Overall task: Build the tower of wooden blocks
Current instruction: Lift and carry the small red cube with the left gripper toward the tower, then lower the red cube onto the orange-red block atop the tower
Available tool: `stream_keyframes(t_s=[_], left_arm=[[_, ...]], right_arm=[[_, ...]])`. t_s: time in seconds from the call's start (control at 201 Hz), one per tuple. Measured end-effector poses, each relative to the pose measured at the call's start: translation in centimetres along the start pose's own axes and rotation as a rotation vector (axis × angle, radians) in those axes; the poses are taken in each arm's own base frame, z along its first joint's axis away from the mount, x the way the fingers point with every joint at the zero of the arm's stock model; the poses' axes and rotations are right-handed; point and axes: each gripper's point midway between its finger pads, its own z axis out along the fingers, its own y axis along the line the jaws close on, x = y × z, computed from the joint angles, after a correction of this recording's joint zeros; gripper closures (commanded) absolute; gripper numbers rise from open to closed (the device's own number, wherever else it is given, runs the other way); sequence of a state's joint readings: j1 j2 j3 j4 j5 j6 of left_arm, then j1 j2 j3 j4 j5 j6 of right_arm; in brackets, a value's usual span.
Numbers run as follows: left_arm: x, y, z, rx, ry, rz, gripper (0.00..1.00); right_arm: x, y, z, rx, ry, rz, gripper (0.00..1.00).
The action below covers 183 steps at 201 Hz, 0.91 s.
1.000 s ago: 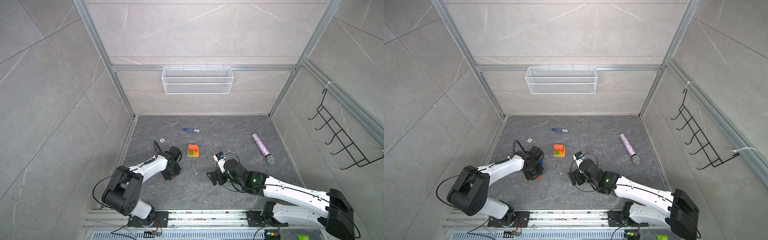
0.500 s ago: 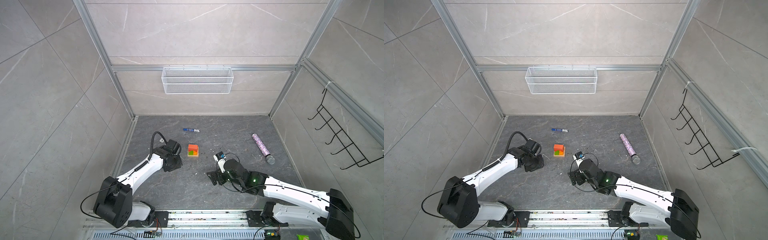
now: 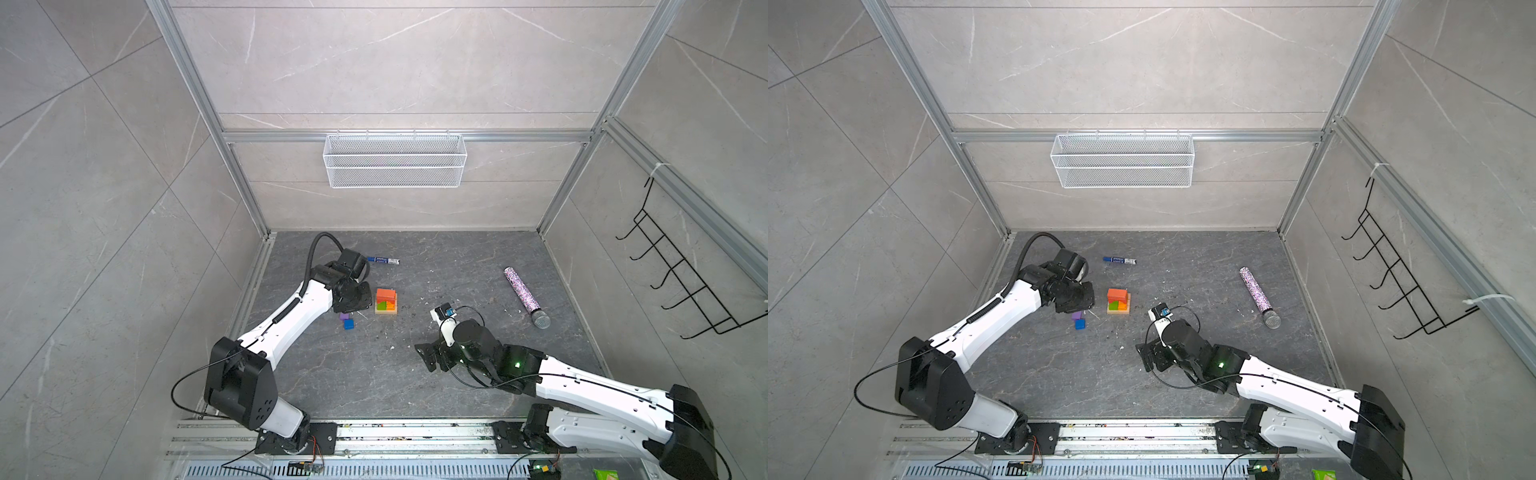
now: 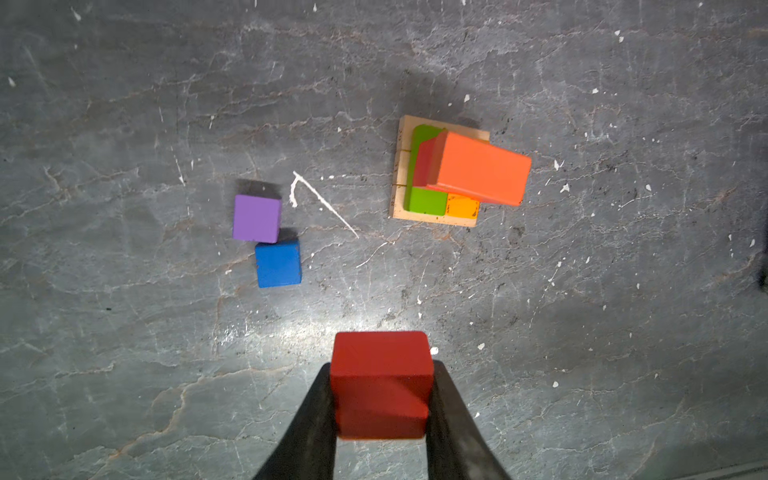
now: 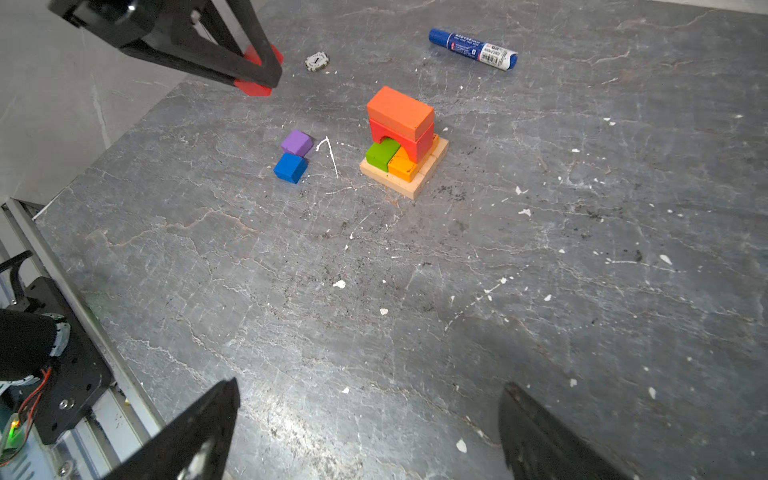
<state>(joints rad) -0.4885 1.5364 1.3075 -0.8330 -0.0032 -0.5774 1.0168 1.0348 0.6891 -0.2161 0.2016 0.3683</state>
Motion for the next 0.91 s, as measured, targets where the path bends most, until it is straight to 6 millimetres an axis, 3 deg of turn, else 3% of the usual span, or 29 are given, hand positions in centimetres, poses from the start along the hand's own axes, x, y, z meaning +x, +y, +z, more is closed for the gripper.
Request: stream_keyframes(t_s=[0.363,0.911], left_arm=[[-3.1,-2.3,0.9,-0.014,0.043,0.079,0.8],[-4.8,-6.0,3.3,-0.036,0.129,0.185,0.8]], right_arm=[[0.1,0.1,-0.5,0.023,-0.009,-0.029,0.01],[0.8,0.3,-0.7,0.036,0.012,-0.065,0.01]])
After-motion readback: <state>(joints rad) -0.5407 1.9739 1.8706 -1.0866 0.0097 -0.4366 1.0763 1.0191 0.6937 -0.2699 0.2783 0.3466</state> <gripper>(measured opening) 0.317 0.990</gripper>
